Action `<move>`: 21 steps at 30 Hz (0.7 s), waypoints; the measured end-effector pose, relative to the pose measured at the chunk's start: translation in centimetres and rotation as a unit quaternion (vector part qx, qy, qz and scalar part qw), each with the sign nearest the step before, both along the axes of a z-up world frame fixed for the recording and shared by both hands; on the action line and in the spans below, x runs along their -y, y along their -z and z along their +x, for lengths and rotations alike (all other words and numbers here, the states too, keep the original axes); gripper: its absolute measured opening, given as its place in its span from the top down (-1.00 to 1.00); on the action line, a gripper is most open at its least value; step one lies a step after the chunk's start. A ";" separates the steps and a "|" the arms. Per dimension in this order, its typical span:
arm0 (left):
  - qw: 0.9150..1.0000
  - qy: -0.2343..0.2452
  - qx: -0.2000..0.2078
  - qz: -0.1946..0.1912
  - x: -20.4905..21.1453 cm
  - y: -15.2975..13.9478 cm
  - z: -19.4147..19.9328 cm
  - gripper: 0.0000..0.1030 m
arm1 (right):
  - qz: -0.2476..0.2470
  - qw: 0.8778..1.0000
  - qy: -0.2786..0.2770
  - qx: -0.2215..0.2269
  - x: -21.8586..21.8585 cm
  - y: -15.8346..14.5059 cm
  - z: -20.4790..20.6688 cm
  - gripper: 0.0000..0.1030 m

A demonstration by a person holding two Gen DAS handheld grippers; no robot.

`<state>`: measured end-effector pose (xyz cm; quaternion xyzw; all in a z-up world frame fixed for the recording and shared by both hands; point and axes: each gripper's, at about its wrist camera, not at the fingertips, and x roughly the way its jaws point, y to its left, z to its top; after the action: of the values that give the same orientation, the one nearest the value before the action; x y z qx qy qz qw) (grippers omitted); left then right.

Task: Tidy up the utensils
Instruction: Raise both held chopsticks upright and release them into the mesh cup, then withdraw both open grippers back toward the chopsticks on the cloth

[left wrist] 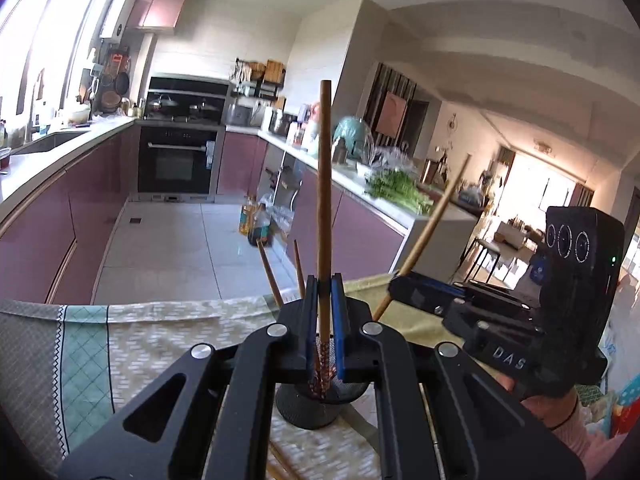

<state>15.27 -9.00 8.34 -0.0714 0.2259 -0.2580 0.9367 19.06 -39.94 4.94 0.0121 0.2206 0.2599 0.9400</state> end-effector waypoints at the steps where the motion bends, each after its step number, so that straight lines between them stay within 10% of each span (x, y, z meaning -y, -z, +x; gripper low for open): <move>1: 1.000 0.003 -0.009 0.009 0.5 0.5 0.4 0.86 | -0.006 1.000 0.002 -0.012 0.0 0.7 0.5 0.89; 15: 0.989 0.032 -0.115 0.089 3.3 8.0 4.1 0.85 | -0.059 0.993 0.000 -0.104 -2.4 5.3 3.4 0.87; 21: 0.990 0.024 -0.111 0.080 2.2 8.5 4.2 0.55 | -0.050 0.993 0.011 -0.105 -2.2 5.4 3.3 0.84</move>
<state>19.43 -11.19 -0.17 -0.0191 0.3502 -0.2515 0.9021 22.37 -37.78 -0.50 -0.0058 0.3306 0.2358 0.9138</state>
